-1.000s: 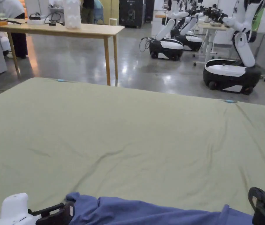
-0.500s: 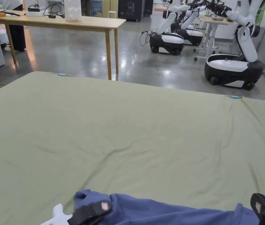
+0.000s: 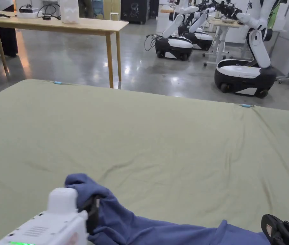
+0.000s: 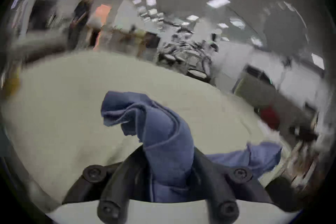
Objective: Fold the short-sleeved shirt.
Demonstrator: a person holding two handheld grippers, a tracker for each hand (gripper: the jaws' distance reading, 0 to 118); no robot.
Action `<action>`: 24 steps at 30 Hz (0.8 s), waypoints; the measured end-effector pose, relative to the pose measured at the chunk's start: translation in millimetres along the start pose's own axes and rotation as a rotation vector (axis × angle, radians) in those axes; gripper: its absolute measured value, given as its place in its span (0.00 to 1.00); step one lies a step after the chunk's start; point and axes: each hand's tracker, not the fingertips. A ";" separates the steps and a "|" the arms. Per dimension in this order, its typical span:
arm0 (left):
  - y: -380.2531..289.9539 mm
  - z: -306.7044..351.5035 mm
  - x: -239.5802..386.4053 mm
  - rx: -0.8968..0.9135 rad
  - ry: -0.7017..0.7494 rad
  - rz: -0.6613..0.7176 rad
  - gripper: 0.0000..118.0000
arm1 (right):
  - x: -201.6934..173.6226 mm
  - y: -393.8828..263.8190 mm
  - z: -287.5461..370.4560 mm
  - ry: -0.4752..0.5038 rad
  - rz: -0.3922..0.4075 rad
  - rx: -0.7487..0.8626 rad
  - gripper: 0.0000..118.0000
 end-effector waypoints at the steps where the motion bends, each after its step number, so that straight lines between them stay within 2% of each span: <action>1: -4.0 -2.7 19.5 -0.011 -0.007 -0.091 0.04 | 0.3 -0.1 0.3 0.000 -0.001 0.000 0.03; 3: -14.1 -20.1 75.0 -0.049 -0.028 -0.278 0.04 | 1.3 -1.2 2.4 -0.002 -0.004 -0.001 0.03; 5: -34.5 -38.2 122.5 -0.143 -0.027 -0.390 0.04 | 2.7 -3.2 4.1 -0.005 -0.006 -0.008 0.03; 9: -79.6 -91.9 173.4 -0.366 -0.048 -0.412 0.06 | 7.9 -11.9 6.1 -0.016 -0.011 -0.016 0.03; 11: -94.6 -107.3 176.9 -0.388 -0.035 -0.419 0.35 | 11.4 -12.0 8.9 -0.010 -0.026 -0.024 0.03; 12: -95.7 -110.3 172.8 -0.387 -0.049 -0.375 0.51 | 13.4 -12.2 9.7 -0.003 -0.034 -0.030 0.03; 13: -90.9 -106.7 165.2 -0.358 -0.087 -0.293 0.78 | 15.4 -11.9 9.6 0.012 -0.039 -0.043 0.03; 14: -77.9 -101.1 157.0 -0.348 -0.123 -0.209 0.90 | 17.3 -11.8 10.3 0.020 -0.038 -0.045 0.03; 16: -56.0 -83.8 143.5 -0.306 -0.225 -0.058 0.93 | 21.2 -12.5 12.1 0.018 -0.033 -0.040 0.03; 17: -45.0 -75.2 130.7 -0.223 -0.226 0.001 0.96 | 23.5 -11.7 12.8 0.021 -0.033 -0.042 0.03; 20: -21.4 -54.9 90.9 -0.118 -0.242 0.227 0.95 | 31.1 -12.9 16.6 0.029 -0.060 -0.033 0.03; 22: -16.1 -56.0 69.7 -0.152 -0.210 0.357 0.95 | 34.3 -13.8 18.0 0.033 -0.078 -0.028 0.03; 23: -22.0 -68.1 55.6 -0.223 -0.220 0.437 0.95 | 35.6 -15.3 18.9 0.035 -0.087 -0.026 0.03; 24: -29.9 -81.1 45.9 -0.284 -0.283 0.509 0.87 | 36.9 -16.1 18.5 0.038 -0.094 -0.028 0.03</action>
